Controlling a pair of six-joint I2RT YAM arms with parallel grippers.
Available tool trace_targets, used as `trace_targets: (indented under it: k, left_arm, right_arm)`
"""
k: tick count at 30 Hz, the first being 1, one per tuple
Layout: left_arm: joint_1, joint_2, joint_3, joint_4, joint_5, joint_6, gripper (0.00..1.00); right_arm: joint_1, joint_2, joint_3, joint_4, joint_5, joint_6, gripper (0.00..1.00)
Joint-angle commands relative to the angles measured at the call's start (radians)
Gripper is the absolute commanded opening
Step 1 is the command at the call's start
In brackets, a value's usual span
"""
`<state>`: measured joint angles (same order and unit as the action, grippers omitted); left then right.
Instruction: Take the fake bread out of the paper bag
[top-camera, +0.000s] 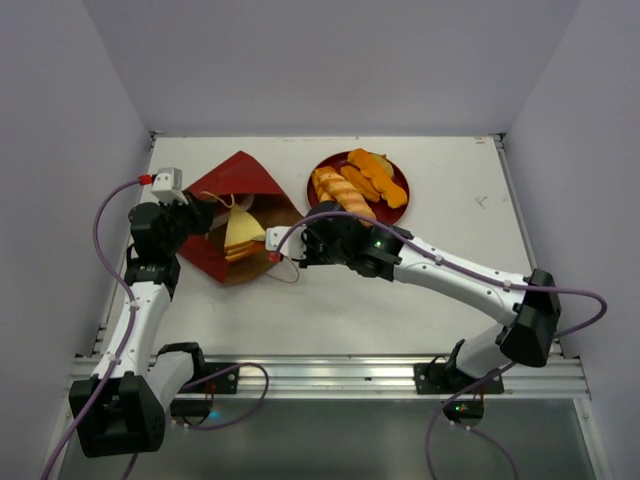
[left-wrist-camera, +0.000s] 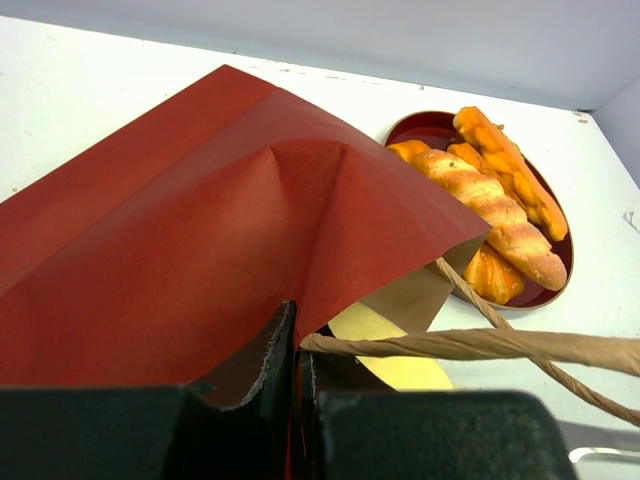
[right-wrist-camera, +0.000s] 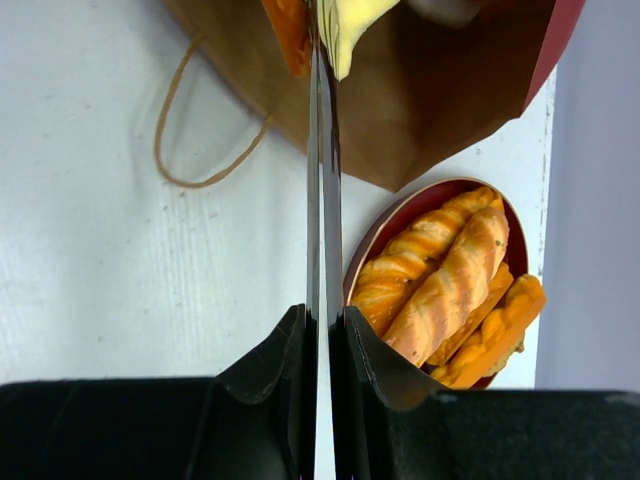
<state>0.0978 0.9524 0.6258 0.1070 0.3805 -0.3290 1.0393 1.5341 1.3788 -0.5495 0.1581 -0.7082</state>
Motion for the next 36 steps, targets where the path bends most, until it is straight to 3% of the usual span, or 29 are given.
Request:
trace_targets:
  k: [1, 15, 20, 24, 28, 31, 36]
  left_arm:
    - [0.005, -0.01, 0.003, 0.011, -0.014, 0.015, 0.09]
    - [0.005, -0.004, 0.005, 0.007, -0.028, 0.016, 0.09]
    - [0.005, -0.001, 0.005, 0.002, -0.037, 0.018, 0.09]
    - [0.006, 0.006, 0.005, -0.001, -0.046, 0.019, 0.09]
    - [0.005, 0.009, 0.005, -0.001, -0.045, 0.018, 0.09]
    - [0.006, 0.009, 0.003, 0.0, -0.038, 0.016, 0.09]
    - [0.005, 0.002, 0.003, 0.002, -0.029, 0.016, 0.09]
  right_arm:
    - [-0.007, -0.089, -0.035, -0.056, -0.09, -0.014, 0.0]
    - [-0.134, -0.368, -0.067, -0.222, -0.31, 0.055, 0.0]
    - [-0.203, -0.459, -0.064, -0.268, -0.313, 0.076, 0.0]
    - [-0.274, -0.526, -0.058, -0.273, -0.286, 0.104, 0.0]
    - [-0.327, -0.56, -0.05, -0.256, -0.156, 0.096, 0.0]
    - [-0.369, -0.528, -0.067, -0.182, -0.013, 0.104, 0.0]
    - [-0.449, -0.421, -0.07, -0.032, 0.053, 0.142, 0.0]
